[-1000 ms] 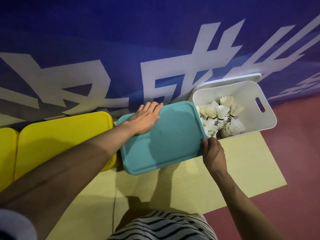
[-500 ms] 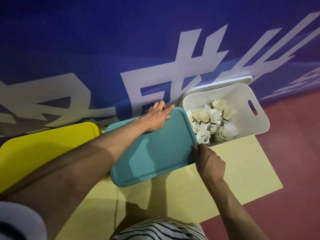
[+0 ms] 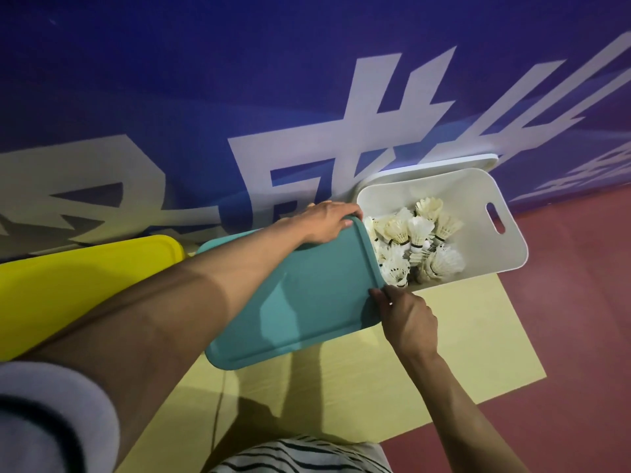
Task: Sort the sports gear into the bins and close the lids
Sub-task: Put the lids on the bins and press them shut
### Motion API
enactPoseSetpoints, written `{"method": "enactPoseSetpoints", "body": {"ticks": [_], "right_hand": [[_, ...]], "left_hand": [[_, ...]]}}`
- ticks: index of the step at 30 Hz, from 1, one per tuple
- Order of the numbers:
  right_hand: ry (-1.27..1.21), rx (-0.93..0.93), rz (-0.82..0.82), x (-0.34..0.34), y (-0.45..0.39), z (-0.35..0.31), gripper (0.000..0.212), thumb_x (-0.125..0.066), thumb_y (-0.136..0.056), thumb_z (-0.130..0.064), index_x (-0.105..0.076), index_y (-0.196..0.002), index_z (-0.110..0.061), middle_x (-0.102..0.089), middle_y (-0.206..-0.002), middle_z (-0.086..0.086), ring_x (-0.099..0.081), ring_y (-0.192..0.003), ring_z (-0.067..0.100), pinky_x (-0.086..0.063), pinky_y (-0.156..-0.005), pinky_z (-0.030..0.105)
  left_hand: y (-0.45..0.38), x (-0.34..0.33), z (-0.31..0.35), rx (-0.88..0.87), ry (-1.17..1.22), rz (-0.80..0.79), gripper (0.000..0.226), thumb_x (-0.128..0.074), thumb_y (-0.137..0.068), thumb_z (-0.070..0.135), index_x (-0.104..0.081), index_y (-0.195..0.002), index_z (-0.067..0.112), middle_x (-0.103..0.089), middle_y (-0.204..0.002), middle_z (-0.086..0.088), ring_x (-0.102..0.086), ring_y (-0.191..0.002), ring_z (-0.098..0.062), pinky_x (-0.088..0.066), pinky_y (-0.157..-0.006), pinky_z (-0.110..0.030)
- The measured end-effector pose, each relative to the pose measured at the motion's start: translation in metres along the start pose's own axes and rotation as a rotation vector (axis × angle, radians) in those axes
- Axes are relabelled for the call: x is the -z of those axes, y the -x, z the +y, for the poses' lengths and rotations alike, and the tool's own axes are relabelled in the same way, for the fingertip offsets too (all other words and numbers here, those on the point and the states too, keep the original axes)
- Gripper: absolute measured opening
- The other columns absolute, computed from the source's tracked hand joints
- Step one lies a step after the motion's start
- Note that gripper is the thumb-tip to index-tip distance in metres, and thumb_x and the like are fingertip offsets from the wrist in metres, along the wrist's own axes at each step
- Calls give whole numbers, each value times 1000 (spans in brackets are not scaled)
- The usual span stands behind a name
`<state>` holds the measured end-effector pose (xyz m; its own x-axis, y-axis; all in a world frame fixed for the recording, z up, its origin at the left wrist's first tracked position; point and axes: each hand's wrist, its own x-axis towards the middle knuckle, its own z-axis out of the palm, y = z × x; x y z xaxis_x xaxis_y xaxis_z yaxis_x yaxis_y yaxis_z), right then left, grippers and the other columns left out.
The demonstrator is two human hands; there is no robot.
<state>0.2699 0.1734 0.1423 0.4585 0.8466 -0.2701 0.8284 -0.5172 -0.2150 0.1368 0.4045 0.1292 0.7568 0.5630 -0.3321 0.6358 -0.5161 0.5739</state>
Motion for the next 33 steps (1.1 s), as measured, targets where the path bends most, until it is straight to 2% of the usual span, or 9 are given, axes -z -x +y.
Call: {"method": "enactPoseSetpoints", "body": {"ticks": [3,5,10,15,20,23,26,29,33], "right_hand": [[-87,52,15,-2,0,0,40,-46,-104,-47,-51,-142,-39,-70,-102,6,-66,-90,38,-41,-63,38],[-72,80,-6,-3,-3,1,46,-45,-104,-43,-38,-150,-45,-68,-99,6,-64,-89,36,-37,-62,36],[-27,129,-65,-1,-6,-2,51,-41,-106,-38,-28,-156,-39,-63,-102,7,-62,-86,35,-40,-61,36],[46,69,-64,-7,-2,-13,52,-31,-108,-39,-19,-159,-36,-62,-110,4,-66,-84,34,-41,-61,36],[147,72,-103,1,5,-18,55,-27,-108,-36,-8,-160,-34,-57,-117,0,-68,-86,34,-42,-61,37],[274,119,-73,8,6,-22,53,-34,-107,-33,-16,-157,-25,-51,-123,1,-68,-87,31,-40,-59,38],[320,181,7,16,1,-25,48,-46,-104,-33,-32,-147,-18,-41,-119,7,-60,-92,29,-46,-57,40],[320,301,9,19,-3,-35,59,-58,-98,-30,-30,-149,-19,-35,-124,10,-53,-101,28,-57,-66,40],[410,510,-85,12,7,-57,81,-70,-89,-31,-24,-154,-13,-27,-148,17,-39,-128,34,-51,-101,44]], "left_hand": [[0,-3,-6,-39,21,2,29,-46,-108,29,-54,-132,43,-59,-126,4,-51,-121,-19,-43,-105,-45],[2,-4,-7,-37,-13,-10,33,-42,-109,29,-53,-134,47,-52,-115,6,-47,-114,-14,-42,-103,-44],[5,-4,-3,-26,-84,-25,35,-37,-110,28,-50,-138,46,-52,-123,3,-44,-117,-17,-39,-103,-48],[5,-1,-6,-26,-128,-21,35,-36,-111,32,-47,-137,52,-46,-116,5,-36,-105,-14,-39,-100,-49],[25,-1,-1,0,-180,102,45,-48,-106,36,-35,-148,48,-36,-120,0,-33,-113,-19,-35,-102,-46],[62,0,-10,7,-274,180,62,-62,-98,40,-33,-152,29,-34,-137,-7,-34,-126,-27,-35,-107,-50],[111,7,-29,76,-380,148,70,-63,-96,47,-32,-154,23,-31,-145,-8,-33,-132,-30,-34,-109,-49],[160,14,-47,192,-461,80,85,-60,-95,55,-20,-160,18,-25,-156,-11,-30,-140,-32,-29,-114,-48],[209,7,-56,299,-528,-96,122,-64,-83,72,-1,-161,3,2,-168,-25,-4,-156,-37,-12,-126,-45]]}}
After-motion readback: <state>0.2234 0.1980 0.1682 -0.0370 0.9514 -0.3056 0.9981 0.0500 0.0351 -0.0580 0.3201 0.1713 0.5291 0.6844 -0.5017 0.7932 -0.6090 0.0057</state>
